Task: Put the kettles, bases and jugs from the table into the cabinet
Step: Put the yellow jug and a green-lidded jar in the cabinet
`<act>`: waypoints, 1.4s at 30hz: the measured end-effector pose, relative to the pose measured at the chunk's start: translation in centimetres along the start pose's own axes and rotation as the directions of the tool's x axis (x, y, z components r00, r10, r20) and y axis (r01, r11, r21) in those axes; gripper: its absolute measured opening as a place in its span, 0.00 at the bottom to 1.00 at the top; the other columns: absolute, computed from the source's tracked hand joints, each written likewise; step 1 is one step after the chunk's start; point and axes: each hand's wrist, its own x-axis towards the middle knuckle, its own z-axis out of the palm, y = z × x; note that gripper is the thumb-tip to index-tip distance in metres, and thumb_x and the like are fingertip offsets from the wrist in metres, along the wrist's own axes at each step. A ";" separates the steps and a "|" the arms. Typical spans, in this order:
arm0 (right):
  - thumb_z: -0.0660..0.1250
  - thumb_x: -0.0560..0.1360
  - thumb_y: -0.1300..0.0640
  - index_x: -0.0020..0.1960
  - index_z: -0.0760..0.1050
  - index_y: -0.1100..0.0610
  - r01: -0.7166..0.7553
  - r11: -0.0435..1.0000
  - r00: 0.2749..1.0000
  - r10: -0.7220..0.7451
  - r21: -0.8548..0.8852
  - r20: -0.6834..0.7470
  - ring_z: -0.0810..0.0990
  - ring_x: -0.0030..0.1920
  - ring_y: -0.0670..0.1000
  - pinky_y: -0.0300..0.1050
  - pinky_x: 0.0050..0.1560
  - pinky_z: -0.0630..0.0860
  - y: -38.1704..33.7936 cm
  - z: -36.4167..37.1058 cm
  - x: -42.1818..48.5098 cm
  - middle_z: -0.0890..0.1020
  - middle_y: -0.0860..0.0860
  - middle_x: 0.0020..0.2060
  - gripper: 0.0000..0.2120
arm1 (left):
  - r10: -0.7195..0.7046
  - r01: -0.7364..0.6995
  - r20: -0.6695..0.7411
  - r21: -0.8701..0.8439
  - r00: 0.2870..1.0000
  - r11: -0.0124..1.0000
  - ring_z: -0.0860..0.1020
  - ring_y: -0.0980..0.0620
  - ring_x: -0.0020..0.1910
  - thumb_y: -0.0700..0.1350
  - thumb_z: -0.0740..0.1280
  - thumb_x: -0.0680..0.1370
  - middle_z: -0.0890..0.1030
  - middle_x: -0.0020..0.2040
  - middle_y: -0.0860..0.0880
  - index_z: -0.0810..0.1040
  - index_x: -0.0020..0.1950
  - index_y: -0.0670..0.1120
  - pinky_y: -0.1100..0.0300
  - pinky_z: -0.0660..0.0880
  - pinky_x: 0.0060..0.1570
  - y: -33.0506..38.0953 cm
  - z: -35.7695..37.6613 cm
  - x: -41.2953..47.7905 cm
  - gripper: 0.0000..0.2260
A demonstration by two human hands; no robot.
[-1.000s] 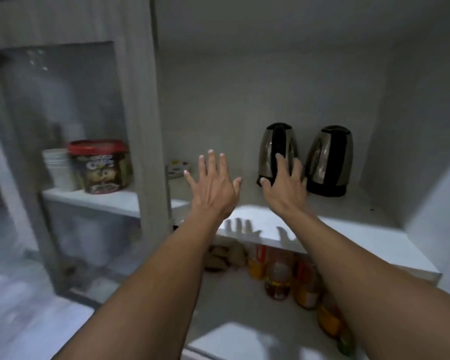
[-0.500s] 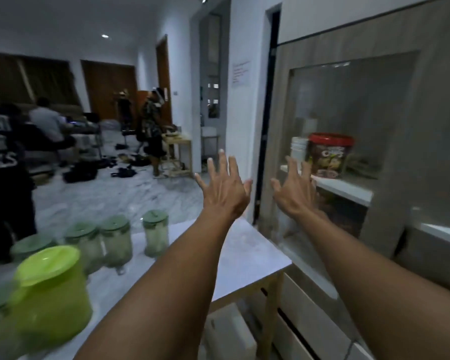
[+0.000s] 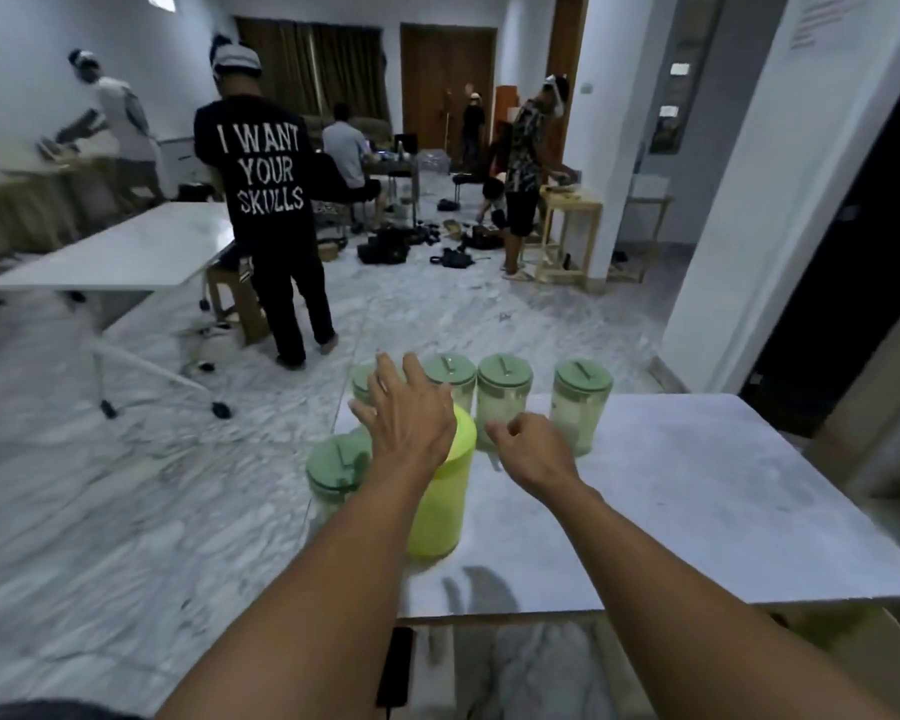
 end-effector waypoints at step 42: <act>0.57 0.79 0.41 0.48 0.77 0.60 -0.039 0.738 0.510 0.595 0.674 -0.622 0.77 0.48 0.60 0.53 0.54 0.74 3.8 -16.0 -8.1 0.79 0.60 0.46 0.22 | 0.043 0.256 0.339 -0.781 0.940 0.569 0.78 0.35 0.57 0.68 0.43 0.73 0.80 0.58 0.35 0.73 0.64 0.38 0.41 0.75 0.59 12.7 0.1 -4.6 0.40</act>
